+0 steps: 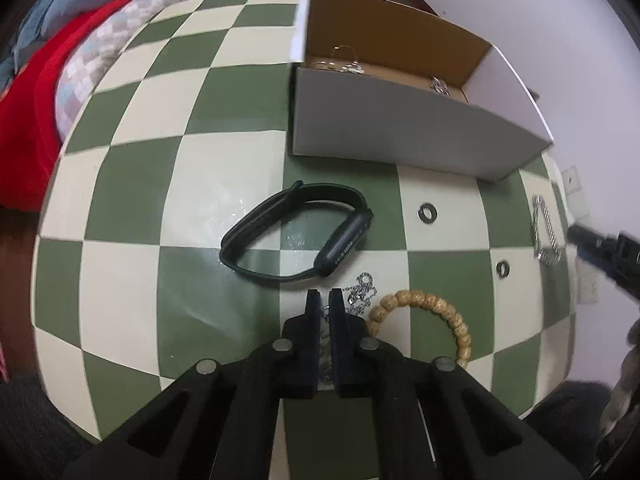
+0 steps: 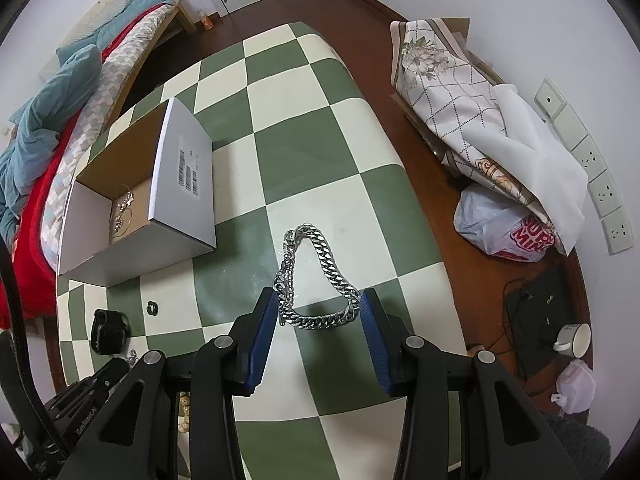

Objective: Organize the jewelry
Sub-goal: 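Grasp the small silver pendant chain beside the watch band with the left tool, then grasp the thick silver curb chain with the right tool while the left tool holds the pendant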

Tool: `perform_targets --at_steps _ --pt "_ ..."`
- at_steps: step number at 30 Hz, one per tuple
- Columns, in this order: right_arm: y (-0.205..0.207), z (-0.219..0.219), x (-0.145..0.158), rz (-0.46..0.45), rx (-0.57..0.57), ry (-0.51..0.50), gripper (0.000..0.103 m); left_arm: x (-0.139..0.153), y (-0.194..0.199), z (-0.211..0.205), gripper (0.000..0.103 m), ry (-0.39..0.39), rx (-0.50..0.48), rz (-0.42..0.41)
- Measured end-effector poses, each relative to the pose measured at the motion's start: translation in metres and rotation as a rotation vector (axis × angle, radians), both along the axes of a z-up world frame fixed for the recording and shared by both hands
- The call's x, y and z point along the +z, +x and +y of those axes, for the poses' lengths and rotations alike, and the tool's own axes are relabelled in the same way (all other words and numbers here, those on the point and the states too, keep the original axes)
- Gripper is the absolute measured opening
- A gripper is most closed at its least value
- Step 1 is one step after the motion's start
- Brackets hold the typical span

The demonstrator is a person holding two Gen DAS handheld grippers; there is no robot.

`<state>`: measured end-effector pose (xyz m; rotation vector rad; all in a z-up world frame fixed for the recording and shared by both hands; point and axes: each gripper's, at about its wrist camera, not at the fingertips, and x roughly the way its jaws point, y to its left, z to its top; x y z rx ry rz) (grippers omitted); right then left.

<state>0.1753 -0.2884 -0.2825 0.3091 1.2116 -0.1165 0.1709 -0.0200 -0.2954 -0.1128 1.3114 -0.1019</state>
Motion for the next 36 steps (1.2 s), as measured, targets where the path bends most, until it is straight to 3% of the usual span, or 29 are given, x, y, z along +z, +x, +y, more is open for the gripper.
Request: perform_targets --at_steps 7,10,13,16,20,22,24,26,31,36 --pt "-0.003 -0.001 0.004 -0.004 0.007 -0.003 0.045 0.001 -0.026 0.032 0.001 0.020 -0.013 0.017" --pt "-0.002 -0.005 0.004 -0.003 0.007 0.005 0.045 0.006 -0.030 0.048 0.001 -0.026 0.020 0.020" --pt "0.001 -0.008 0.000 0.004 0.005 0.008 0.045 0.011 -0.025 0.049 0.010 -0.069 0.034 0.038" --pt "0.003 -0.008 -0.004 0.016 0.008 0.006 0.051 0.007 -0.016 0.036 0.045 -0.025 -0.003 0.037" --pt "0.002 -0.006 -0.003 0.014 0.017 -0.015 0.051 0.001 -0.010 0.018 0.046 0.034 -0.050 0.033" --pt "0.000 -0.007 -0.002 0.008 0.015 -0.016 0.051 0.000 -0.007 0.011 0.044 0.061 -0.080 0.027" --pt "-0.001 -0.006 0.000 0.000 0.017 -0.019 0.051 0.001 -0.007 0.005 0.033 0.086 -0.110 0.009" --pt "-0.001 -0.005 0.001 -0.006 0.022 -0.027 0.051 0.003 -0.004 0.000 0.003 0.118 -0.139 -0.010" --pt "-0.001 -0.004 0.000 -0.007 0.024 -0.006 0.051 0.002 -0.007 0.010 0.000 0.065 -0.106 0.009" --pt "0.005 -0.007 -0.007 0.003 0.012 0.022 0.051 0.002 -0.022 0.039 0.000 0.073 -0.072 0.016"
